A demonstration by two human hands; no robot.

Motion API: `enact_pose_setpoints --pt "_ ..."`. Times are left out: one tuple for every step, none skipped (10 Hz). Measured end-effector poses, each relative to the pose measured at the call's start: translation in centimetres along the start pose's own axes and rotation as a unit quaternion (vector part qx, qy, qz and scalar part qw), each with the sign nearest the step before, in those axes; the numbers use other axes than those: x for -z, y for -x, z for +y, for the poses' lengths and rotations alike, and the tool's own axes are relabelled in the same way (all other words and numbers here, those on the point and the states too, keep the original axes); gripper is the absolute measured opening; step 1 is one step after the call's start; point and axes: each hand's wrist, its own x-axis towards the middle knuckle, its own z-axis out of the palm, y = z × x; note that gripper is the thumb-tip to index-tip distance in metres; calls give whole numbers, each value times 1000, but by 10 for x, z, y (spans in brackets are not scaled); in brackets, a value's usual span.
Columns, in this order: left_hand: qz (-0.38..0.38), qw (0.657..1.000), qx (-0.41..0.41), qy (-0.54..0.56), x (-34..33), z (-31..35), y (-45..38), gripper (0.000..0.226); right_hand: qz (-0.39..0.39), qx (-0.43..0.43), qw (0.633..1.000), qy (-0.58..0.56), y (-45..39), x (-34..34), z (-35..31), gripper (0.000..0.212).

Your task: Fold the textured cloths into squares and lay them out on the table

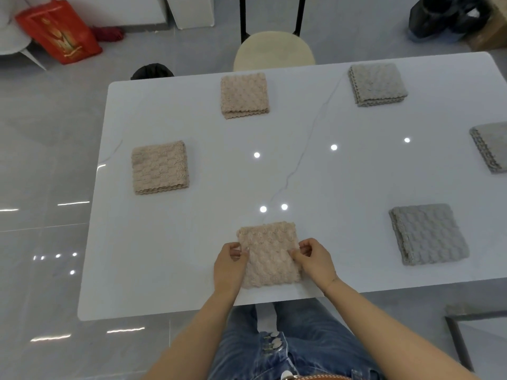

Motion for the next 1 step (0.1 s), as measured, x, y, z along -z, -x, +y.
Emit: enact_pose_setpoints --pt "42 993 -73 -79 7 3 2 48 22 88 993 80 4 8 -9 37"
